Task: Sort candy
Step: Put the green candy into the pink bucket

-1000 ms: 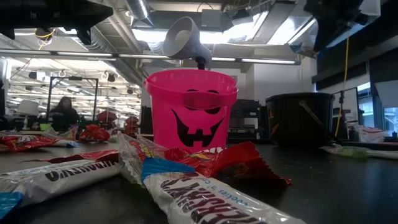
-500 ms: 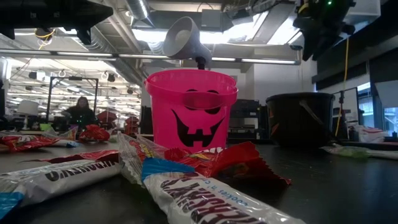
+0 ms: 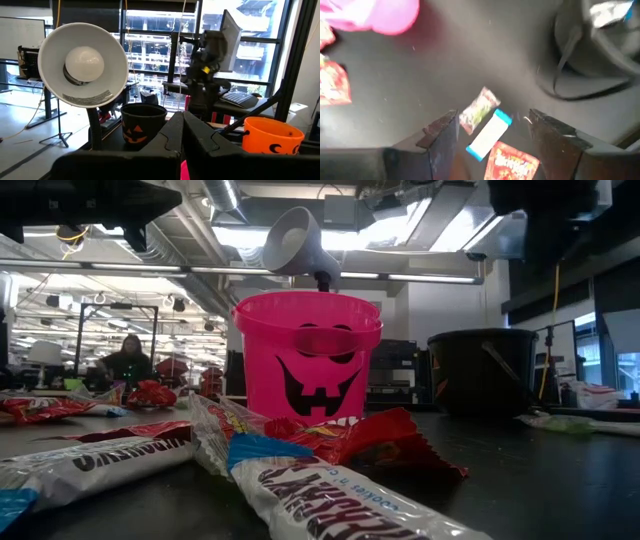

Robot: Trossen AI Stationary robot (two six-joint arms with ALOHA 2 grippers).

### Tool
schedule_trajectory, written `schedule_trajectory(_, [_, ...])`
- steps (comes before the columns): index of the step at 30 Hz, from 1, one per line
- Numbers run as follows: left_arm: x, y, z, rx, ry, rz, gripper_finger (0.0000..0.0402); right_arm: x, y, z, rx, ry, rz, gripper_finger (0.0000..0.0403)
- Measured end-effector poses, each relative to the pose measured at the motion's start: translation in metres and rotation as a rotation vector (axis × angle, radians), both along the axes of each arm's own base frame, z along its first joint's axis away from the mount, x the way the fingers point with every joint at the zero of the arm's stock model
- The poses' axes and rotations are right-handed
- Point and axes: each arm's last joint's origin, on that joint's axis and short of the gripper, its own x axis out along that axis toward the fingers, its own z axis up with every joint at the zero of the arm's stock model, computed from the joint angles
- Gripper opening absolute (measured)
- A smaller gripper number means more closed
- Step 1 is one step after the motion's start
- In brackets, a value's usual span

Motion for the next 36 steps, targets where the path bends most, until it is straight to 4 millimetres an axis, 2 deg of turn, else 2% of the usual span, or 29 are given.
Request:
schedule_trajectory(8, [0.000,0.000,0.000,0.000,0.000,0.000,0.0002,-0.007,0.029,-0.052,-0.009,0.076,0.052,0.0233])
schedule_trajectory(14, [0.000,0.000,0.000,0.000,0.000,0.000,0.0001,-0.002,0.037,-0.093,0.027,-0.003,0.122,0.0233])
schedule_trajectory(19, [0.000,0.000,0.000,0.000,0.000,0.000,0.0001,0.002,0.038,-0.109,0.042,-0.079,0.118,0.0233])
schedule_trajectory(27, [0.000,0.000,0.000,0.000,0.000,0.000,0.0001,-0.004,0.032,-0.126,-0.087,-0.080,0.066,0.0233])
schedule_trajectory(36, [0.000,0.000,0.000,0.000,0.000,0.000,0.0001,-0.010,0.030,-0.147,-0.106,-0.056,0.067,0.0233])
